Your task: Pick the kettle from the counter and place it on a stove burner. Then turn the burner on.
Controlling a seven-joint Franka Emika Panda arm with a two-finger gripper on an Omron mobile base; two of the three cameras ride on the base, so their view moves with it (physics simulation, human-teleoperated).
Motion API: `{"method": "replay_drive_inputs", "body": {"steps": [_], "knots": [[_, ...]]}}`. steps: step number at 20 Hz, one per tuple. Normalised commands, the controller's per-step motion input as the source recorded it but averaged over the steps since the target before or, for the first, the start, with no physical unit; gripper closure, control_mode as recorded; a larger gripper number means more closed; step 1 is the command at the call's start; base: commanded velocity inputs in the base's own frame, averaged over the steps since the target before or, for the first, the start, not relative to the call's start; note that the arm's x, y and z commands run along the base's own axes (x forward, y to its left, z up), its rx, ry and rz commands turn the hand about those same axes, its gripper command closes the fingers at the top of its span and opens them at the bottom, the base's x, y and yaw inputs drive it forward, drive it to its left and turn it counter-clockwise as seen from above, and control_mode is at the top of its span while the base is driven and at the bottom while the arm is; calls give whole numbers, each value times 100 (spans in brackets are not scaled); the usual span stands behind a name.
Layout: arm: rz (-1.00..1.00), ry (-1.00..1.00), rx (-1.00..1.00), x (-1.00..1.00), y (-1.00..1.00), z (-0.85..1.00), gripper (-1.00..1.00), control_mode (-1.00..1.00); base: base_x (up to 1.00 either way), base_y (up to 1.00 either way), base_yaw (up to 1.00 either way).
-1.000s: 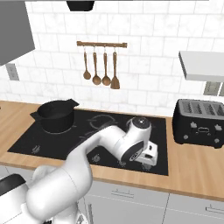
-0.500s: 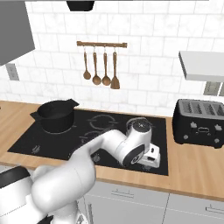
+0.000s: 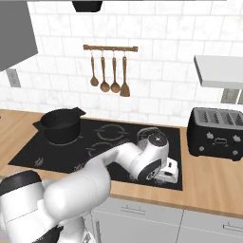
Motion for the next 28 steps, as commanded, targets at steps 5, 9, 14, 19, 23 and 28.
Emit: {"method": "replay_drive_inputs", "body": {"steps": [5, 9, 14, 19, 23, 28], "knots": [[0, 0, 0, 9, 0, -16, -100, -100, 0, 0, 0], [0, 0, 0, 8, 0, -22, -100, -100, 0, 0, 0], [0, 0, 0, 14, 0, -22, -100, -100, 0, 0, 0], [0, 0, 0, 13, -2, -19, -100, -100, 0, 0, 0], [0, 0, 0, 12, -8, -14, -100, -100, 0, 0, 0], [0, 0, 0, 14, -7, -13, -100, -100, 0, 0, 0]]}}
